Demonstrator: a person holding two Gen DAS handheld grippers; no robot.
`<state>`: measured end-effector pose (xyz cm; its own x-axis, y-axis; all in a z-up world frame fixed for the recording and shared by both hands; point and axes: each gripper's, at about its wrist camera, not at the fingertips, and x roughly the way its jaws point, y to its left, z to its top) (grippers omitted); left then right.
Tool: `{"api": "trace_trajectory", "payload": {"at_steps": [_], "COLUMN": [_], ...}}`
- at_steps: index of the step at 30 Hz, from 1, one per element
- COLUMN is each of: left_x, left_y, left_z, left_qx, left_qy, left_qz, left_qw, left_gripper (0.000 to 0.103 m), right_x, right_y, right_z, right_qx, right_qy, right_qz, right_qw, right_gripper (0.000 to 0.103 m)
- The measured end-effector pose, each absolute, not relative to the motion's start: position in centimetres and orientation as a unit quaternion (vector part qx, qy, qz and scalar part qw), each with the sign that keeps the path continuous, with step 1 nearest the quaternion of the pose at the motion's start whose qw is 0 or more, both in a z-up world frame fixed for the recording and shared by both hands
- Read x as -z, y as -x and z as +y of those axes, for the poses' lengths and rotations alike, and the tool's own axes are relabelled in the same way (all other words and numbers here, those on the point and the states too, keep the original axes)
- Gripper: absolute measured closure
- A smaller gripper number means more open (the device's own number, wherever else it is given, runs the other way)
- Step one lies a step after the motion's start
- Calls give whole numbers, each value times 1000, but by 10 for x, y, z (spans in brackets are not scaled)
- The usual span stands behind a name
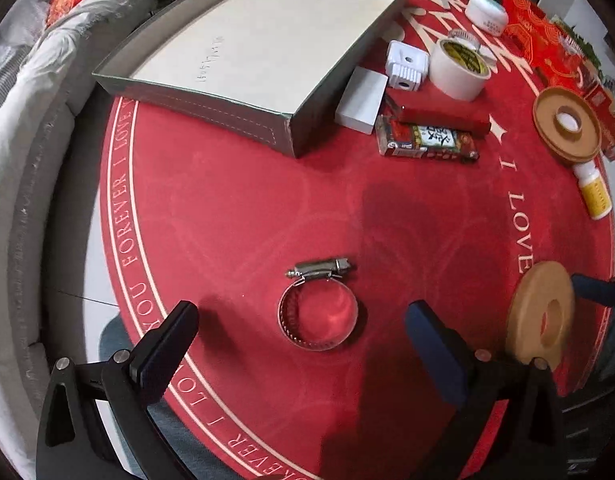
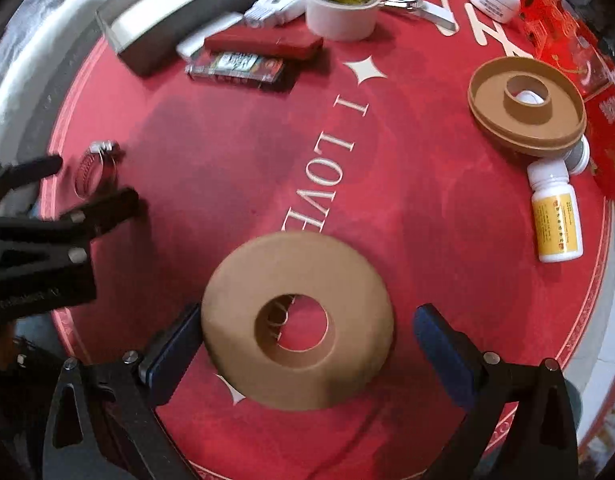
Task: Organize rigid objects
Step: 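Position the left tool over the hose clamp while the right tool hovers over the tan ring, then grasp the hose clamp with the left tool while the right tool grasps the tan ring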
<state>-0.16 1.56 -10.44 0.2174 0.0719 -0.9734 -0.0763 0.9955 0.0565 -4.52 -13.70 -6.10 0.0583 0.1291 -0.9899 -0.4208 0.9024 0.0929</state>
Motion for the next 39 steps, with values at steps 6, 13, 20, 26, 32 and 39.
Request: {"api": "trace_trajectory", "payload": {"at_steps": [6,13,20,26,32,39], "left_x": [103,103,102,102,102,101], "left_y": [7,10,9,9,8,7], "left_z": [19,20,18,18,18,19], "left_qx": [-46,-44,-44,-44,-44,-48], "left_qy": [11,12,10,10,10,13], "left_qz": [613,610,611,609,610,614], "left_qw": [789,791,790,792,791,788], "left_gripper": [0,0,0,0,0,1], "right_x": [61,76,76,76,77,78], "right_y": [58,53,54,54,52,50], "right_z": [-126,-145,-153,-153,-153,-153], "right_qx": [-192,-194,-195,-195,-195,-194], "right_qy": [109,106,105,105,105,104], "right_qz": [653,649,648,648,648,646], "right_qw": [725,728,729,729,729,731], "right_gripper": [0,0,0,0,0,0]}}
